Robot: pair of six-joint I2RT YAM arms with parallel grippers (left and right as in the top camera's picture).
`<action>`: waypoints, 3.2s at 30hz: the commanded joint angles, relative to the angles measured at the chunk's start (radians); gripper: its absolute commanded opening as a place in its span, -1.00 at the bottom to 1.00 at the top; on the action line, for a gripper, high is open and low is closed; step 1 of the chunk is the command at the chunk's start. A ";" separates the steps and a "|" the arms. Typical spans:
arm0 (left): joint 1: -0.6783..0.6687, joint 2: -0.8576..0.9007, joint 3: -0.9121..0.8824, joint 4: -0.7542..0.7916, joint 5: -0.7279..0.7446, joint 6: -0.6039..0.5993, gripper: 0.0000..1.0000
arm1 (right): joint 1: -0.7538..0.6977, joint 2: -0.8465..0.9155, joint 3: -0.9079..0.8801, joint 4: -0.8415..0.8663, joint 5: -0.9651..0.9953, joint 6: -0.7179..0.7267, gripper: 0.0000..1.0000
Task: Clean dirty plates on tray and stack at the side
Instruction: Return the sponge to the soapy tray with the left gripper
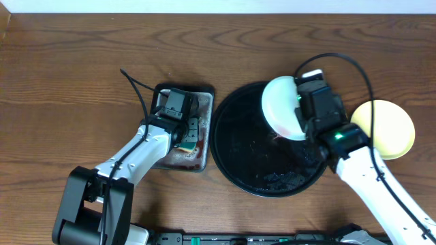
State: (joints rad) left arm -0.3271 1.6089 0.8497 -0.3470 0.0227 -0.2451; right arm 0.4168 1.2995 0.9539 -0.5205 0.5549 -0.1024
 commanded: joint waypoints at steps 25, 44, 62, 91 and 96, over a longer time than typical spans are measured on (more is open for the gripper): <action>0.003 0.023 -0.064 -0.039 -0.011 0.008 -0.85 | 0.232 -0.013 0.019 0.057 0.309 -0.130 -0.98; 0.003 -0.066 -0.014 0.053 -0.012 0.008 0.29 | 0.232 -0.013 0.019 0.057 0.309 -0.114 -0.98; 0.003 0.055 -0.009 0.140 -0.012 0.008 -0.86 | 0.232 -0.013 0.019 0.057 0.309 -0.114 -0.98; 0.002 0.020 0.002 -0.097 0.075 -0.021 0.22 | 0.232 -0.013 0.019 0.057 0.308 -0.111 -0.98; 0.002 0.034 0.002 -0.124 0.072 -0.021 -0.28 | 0.232 -0.013 0.019 0.056 0.309 -0.111 -0.98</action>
State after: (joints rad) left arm -0.3241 1.6222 0.8623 -0.4522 0.0772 -0.2707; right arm 0.6411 1.2995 0.9539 -0.4675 0.8387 -0.2272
